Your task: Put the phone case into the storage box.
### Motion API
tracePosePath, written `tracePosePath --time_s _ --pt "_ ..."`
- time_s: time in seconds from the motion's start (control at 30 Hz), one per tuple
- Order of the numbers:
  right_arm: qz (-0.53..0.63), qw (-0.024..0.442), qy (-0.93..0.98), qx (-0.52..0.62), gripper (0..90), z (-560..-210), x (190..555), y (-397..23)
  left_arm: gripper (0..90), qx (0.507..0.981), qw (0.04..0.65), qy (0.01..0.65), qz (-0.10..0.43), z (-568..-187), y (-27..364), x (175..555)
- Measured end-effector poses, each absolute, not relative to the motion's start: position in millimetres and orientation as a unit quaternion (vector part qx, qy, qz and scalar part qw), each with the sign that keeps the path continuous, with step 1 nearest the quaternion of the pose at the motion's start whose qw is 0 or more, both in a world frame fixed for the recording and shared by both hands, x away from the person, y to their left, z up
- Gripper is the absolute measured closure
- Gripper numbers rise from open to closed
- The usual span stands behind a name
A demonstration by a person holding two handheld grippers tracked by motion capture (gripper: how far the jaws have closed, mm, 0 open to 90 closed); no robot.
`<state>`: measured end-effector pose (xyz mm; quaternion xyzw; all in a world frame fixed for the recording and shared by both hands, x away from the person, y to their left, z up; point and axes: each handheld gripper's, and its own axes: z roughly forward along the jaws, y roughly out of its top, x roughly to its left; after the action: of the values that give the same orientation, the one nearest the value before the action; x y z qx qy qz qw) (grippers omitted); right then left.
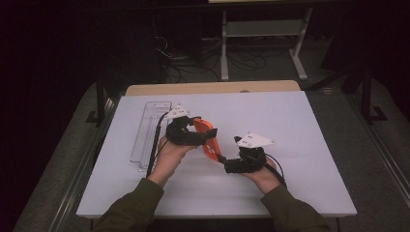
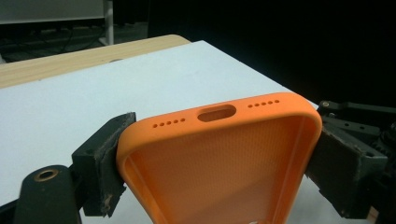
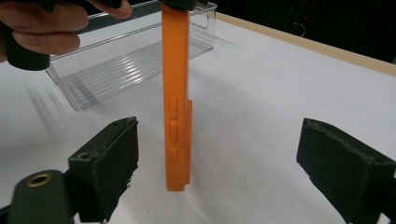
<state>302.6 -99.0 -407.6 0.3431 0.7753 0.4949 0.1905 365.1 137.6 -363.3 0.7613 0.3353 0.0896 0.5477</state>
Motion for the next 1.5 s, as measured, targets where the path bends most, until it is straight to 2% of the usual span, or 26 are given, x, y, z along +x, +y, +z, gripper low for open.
tracePosePath --time_s 0.47,1.5 --pt "0.481 0.172 0.787 0.346 1.0 -410 304 -119 14.8 0.766 0.543 0.330 0.094 -362 140 365" --pt "0.440 0.168 0.799 0.374 0.0 -427 296 -178 14.9 0.762 0.553 0.321 0.096 -356 141 362"
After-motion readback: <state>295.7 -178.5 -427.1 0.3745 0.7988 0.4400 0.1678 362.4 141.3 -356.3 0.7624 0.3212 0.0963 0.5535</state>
